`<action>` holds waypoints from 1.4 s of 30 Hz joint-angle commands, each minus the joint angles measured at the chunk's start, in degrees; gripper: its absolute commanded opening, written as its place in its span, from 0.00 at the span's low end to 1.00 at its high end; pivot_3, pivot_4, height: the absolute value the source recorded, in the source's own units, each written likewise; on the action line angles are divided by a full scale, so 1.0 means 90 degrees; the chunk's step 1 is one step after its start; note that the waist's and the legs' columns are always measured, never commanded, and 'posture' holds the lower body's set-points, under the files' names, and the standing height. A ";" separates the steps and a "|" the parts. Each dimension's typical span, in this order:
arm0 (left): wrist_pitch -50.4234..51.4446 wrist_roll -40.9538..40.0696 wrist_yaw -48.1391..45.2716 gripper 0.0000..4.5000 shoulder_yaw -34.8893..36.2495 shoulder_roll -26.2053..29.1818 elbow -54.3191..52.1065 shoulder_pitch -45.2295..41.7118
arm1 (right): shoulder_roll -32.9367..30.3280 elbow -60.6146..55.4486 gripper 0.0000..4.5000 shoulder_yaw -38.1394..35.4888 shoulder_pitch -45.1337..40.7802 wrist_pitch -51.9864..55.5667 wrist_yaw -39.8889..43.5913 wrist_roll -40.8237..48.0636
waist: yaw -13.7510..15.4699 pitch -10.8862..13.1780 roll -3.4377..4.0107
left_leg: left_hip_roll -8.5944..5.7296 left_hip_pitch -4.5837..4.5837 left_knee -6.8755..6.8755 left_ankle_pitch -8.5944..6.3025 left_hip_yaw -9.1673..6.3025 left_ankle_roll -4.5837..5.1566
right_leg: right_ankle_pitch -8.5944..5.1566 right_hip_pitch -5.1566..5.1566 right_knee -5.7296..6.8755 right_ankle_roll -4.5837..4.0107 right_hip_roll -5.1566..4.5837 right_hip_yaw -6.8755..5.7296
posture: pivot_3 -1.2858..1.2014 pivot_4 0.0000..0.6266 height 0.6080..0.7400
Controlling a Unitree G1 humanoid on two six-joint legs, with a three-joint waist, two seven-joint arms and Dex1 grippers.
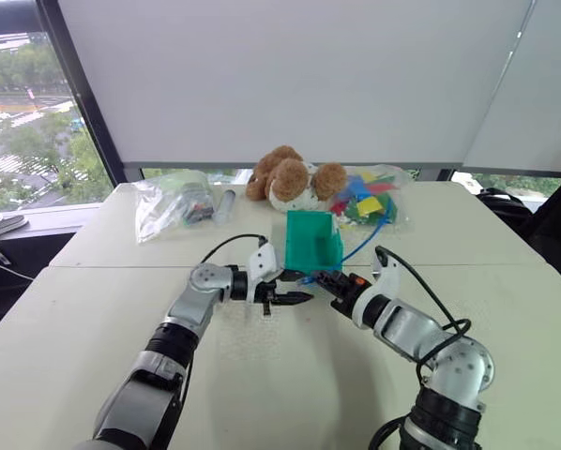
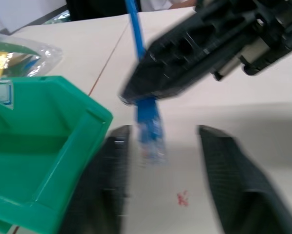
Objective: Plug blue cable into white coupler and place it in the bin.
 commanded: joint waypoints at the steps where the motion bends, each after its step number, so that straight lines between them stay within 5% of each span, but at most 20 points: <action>1: 0.0306 -0.0190 -0.0098 0.98 0.0157 0.0288 -0.0518 0.0087 | -0.0277 -0.0101 0.00 0.0002 -0.0236 -0.0087 -0.0034 0.0384 | -0.0003 0.0000 0.0000 | 0.0000 0.0000 -0.0001 0.0000 0.0000 0.0000 | 0.0000 0.0000 0.0000 0.0000 0.0000 0.0000 | 0.52 0.24 1.00; 13: 0.0970 -0.0599 -0.0416 0.99 0.1004 0.2288 -0.1088 0.0420 | -0.3717 -0.0795 0.00 0.2786 -0.0198 -0.1141 0.2978 -0.0480 | -0.0024 0.0009 0.0012 | 0.0006 0.0001 -0.0014 0.0000 0.0000 0.0001 | -0.0002 -0.0002 -0.0017 -0.0001 0.0007 0.0001 | 0.52 0.24 1.00; 21: -0.0008 -0.0299 -0.0750 0.99 0.0994 0.2845 0.0482 0.0552 | -0.4052 -0.0391 0.00 0.3407 -0.0438 -0.2038 0.3943 -0.1056 | 0.0029 0.0014 0.0003 | 0.0004 -0.0001 -0.0009 0.0000 0.0003 0.0001 | -0.0002 0.0003 -0.0023 -0.0001 0.0002 0.0000 | 0.52 0.24 1.00; 42: -0.1803 0.0551 -0.0877 0.99 0.0797 0.2019 0.3668 -0.0318 | -0.4140 -0.0630 0.00 0.3433 -0.0308 -0.2059 0.4072 -0.1221 | 0.0024 0.0014 0.0001 | 0.0002 -0.0005 -0.0009 -0.0001 0.0005 0.0001 | -0.0001 0.0001 -0.0022 0.0000 -0.0001 -0.0003 | 0.52 0.24 1.00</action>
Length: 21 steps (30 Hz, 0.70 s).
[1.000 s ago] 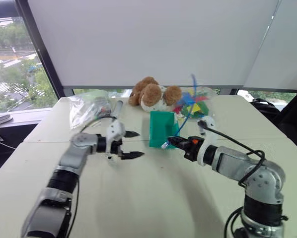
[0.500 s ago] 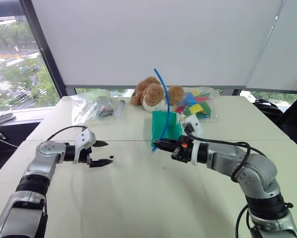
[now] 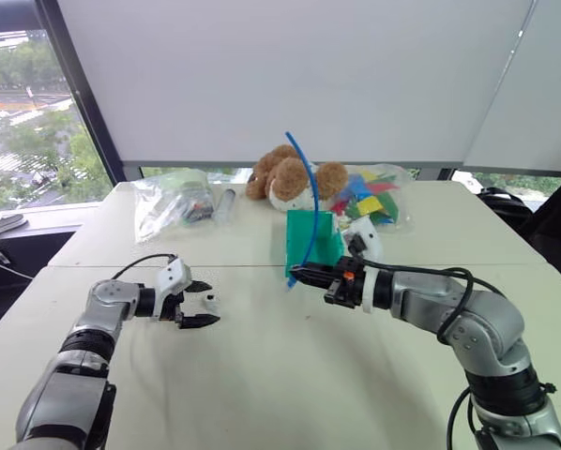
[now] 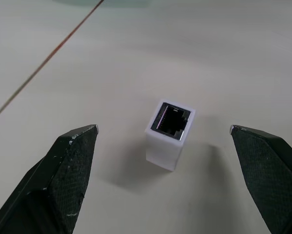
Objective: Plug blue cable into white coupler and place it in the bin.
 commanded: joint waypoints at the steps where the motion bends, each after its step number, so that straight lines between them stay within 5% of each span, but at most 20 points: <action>1: -0.0288 0.0139 0.0017 0.87 0.0045 -0.0015 0.0247 -0.0192 | -0.0049 -0.0325 0.00 -0.0154 0.0000 -0.0015 -0.0055 0.0029 | -0.0004 0.0000 0.0000 | 0.0000 0.0000 0.0000 0.0000 0.0000 0.0000 | 0.0000 0.0000 0.0000 0.0000 0.0000 0.0000 | 0.52 0.24 1.00; 8: -0.0471 0.0085 -0.0120 0.10 0.0159 -0.0230 0.0346 -0.0248 | -0.0141 -0.0424 0.00 -0.0174 -0.0004 0.0040 -0.0059 0.0061 | 0.0003 0.0000 0.0000 | 0.0001 0.0000 0.0000 0.0000 0.0000 0.0000 | 0.0000 0.0000 0.0001 0.0000 -0.0001 0.0000 | 0.52 0.24 1.00; 21: -0.0006 0.0006 -0.1005 0.07 -0.0541 -0.2138 -0.1352 -0.0188 | -0.1190 -0.0115 0.00 0.1013 -0.0396 -0.0874 0.1330 -0.1119 | -0.0003 0.0000 -0.0003 | -0.0006 -0.0008 0.0012 -0.0001 0.0000 0.0001 | 0.0000 0.0003 -0.0002 0.0001 -0.0005 -0.0001 | 0.52 0.24 1.00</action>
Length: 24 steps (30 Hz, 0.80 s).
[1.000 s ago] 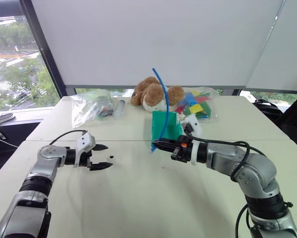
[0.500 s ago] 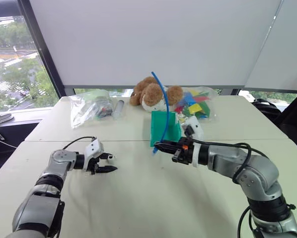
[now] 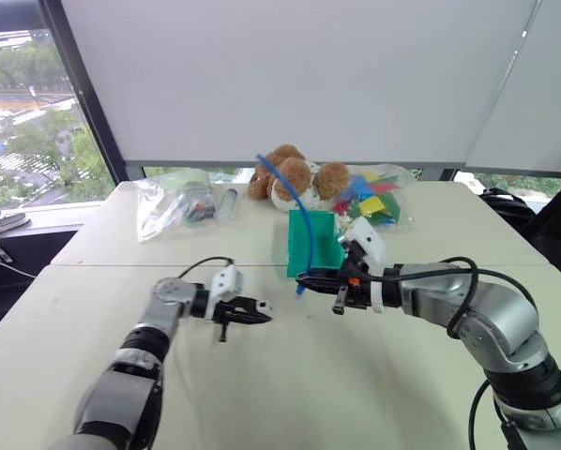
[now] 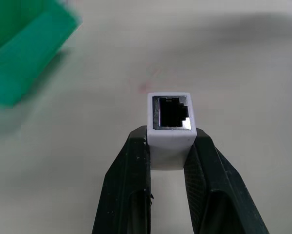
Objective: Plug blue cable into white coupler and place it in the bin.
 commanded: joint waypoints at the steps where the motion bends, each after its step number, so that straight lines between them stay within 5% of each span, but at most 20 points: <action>1: -0.0153 0.0228 0.0092 0.07 -0.0399 -0.0339 -0.0304 -0.0069 | -0.0130 -0.0031 0.00 0.0212 -0.0017 -0.0411 0.0338 -0.0336 | -0.0017 0.0000 0.0000 | 0.0000 0.0000 0.0000 0.0000 0.0000 0.0000 | 0.0000 0.0000 0.0000 0.0000 0.0001 0.0000 | 0.52 0.24 1.00; 24: -0.0681 0.0965 0.0433 0.07 -0.1061 -0.0570 0.0470 -0.0246 | -0.0078 0.0591 0.00 0.0803 0.1004 -0.1694 0.1187 -0.1673 | 0.0005 -0.0001 -0.0002 | 0.0005 0.0007 0.0005 0.0000 -0.0003 0.0000 | 0.0000 0.0004 0.0001 -0.0001 0.0006 0.0000 | 0.52 0.24 1.00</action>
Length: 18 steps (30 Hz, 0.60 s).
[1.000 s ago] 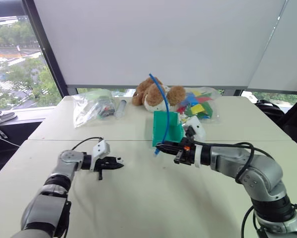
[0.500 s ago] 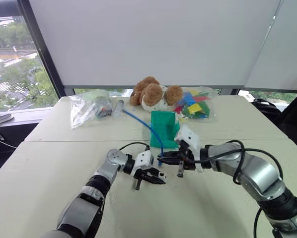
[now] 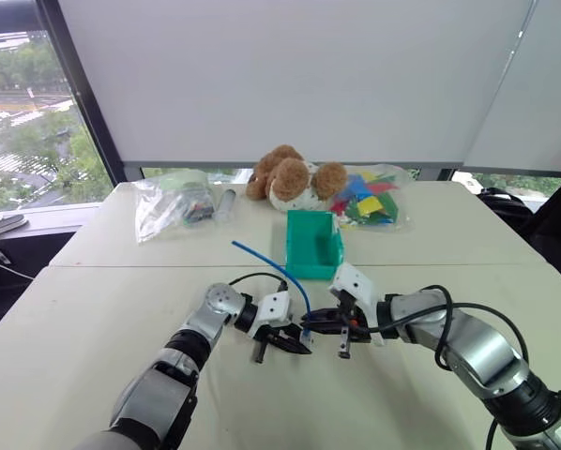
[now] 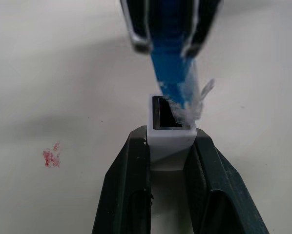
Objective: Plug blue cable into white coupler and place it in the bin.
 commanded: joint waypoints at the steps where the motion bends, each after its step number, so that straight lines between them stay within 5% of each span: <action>1: -0.0037 0.0119 0.0037 0.07 -0.0085 0.0062 0.0076 -0.0051 | 0.0074 0.0059 0.00 -0.0048 0.0051 -0.0231 0.0058 -0.0150 | 0.0002 0.0000 -0.0001 | 0.0000 0.0000 0.0000 0.0000 -0.0001 0.0000 | 0.0000 0.0001 0.0000 0.0000 0.0000 0.0000 | 0.52 0.24 1.00; 18: -0.0035 0.0130 -0.0080 0.07 -0.0088 0.0059 0.0070 -0.0077 | 0.0012 0.0477 0.00 0.0305 -0.0112 -0.1116 0.0844 -0.0880 | -0.0003 -0.0002 -0.0001 | -0.0003 0.0003 0.0001 0.0000 0.0000 0.0000 | 0.0000 0.0002 0.0001 0.0000 0.0002 0.0000 | 0.52 0.24 1.00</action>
